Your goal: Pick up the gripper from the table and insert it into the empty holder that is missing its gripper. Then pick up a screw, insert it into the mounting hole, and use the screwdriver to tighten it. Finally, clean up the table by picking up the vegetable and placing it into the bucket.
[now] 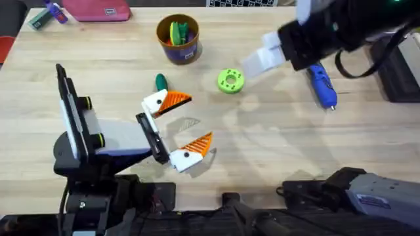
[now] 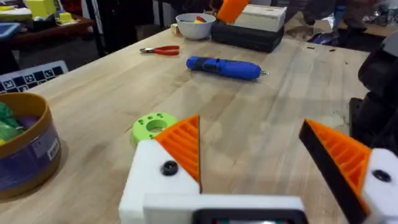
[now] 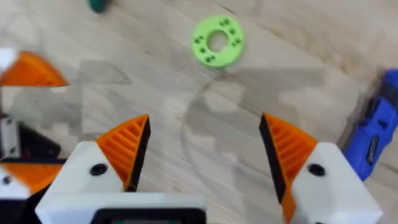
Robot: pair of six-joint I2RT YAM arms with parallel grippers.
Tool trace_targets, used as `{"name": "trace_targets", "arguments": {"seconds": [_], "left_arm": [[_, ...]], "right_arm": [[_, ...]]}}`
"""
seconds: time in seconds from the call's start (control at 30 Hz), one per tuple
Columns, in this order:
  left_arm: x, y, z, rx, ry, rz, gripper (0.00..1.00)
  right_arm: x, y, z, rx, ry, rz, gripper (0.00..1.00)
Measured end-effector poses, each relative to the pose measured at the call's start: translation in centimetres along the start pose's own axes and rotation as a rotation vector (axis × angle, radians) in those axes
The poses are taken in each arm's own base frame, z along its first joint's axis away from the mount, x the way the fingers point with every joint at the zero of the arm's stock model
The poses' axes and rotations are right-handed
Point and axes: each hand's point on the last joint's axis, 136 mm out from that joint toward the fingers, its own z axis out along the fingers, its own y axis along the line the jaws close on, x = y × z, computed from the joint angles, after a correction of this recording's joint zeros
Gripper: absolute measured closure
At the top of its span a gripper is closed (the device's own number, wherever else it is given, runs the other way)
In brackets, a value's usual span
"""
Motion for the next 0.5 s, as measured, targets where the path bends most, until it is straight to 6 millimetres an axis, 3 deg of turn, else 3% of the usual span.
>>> {"name": "trace_targets", "arguments": {"seconds": [0.23, 0.33, 0.5], "left_arm": [[0.0, 0.0, 0.0, 0.0, 0.0, 0.0, 0.015], [0.0, 0.0, 0.0, 0.0, 0.0, 0.0, 0.015], [0.0, 0.0, 0.0, 0.0, 0.0, 0.0, 0.014]], "right_arm": [[4.4, -3.7, 5.7, 0.055, 0.123, 0.131, 0.007], [5.4, -4.6, 6.4, 0.068, 0.153, 0.165, 0.008], [4.8, -6.2, 6.3, 0.089, 0.119, 0.219, 0.008]]}}
